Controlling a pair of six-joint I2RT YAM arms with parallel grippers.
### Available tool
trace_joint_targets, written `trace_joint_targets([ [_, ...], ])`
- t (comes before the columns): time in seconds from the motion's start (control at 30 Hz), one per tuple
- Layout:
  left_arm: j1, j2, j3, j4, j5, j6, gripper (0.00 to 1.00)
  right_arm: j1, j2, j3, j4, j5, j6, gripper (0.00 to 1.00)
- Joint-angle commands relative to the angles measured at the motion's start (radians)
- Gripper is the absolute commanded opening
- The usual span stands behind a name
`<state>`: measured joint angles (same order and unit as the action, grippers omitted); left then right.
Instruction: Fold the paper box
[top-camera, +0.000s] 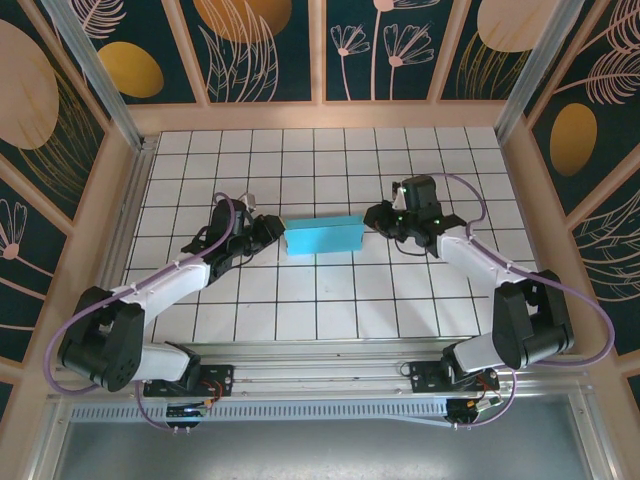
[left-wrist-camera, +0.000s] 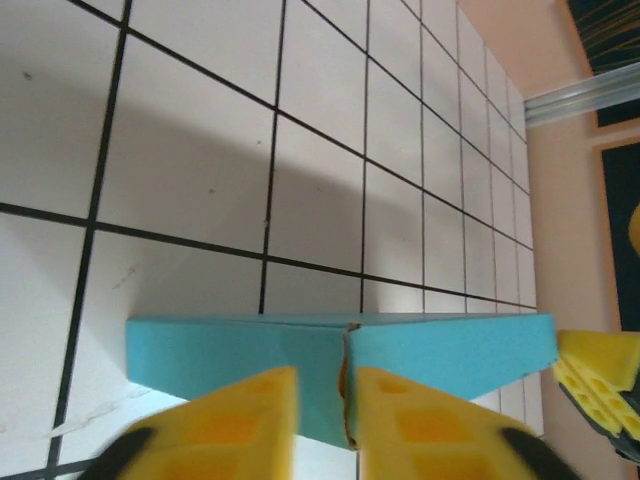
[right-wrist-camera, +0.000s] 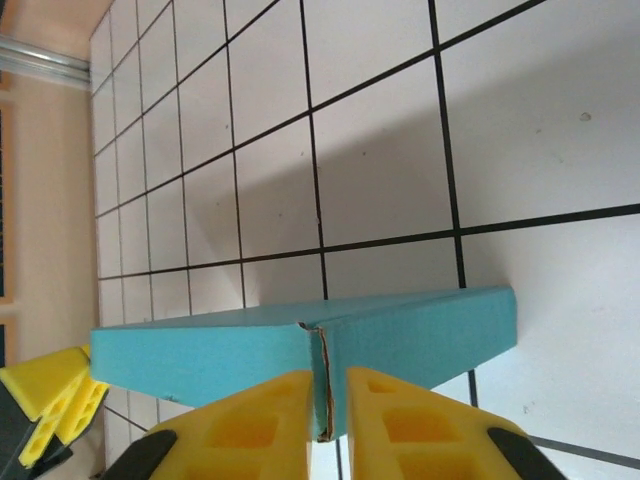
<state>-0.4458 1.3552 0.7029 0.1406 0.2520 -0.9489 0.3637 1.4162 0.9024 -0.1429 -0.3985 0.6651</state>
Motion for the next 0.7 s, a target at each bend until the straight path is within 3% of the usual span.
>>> trace_joint_targets([
  [0.0, -0.007, -0.029, 0.039, -0.153, -0.067, 0.036, 0.35, 0.004, -0.039, 0.076, -0.076, 0.056, -0.032, 0.22],
  [0.1, -0.007, -0.039, 0.054, -0.142, -0.062, 0.036, 0.42, 0.004, -0.048, 0.091, -0.066, 0.072, -0.033, 0.30],
  [0.23, -0.007, -0.016, 0.055, -0.107, -0.027, 0.024, 0.44, 0.004, -0.006, 0.096, -0.066, 0.054, -0.046, 0.36],
  [0.47, -0.007, 0.043, 0.056, -0.023, 0.043, 0.003, 0.45, 0.013, 0.078, 0.087, -0.020, -0.023, -0.028, 0.35],
  [0.67, -0.007, 0.053, 0.040, -0.030, 0.063, -0.005, 0.27, 0.026, 0.084, 0.049, -0.013, -0.025, -0.028, 0.24],
])
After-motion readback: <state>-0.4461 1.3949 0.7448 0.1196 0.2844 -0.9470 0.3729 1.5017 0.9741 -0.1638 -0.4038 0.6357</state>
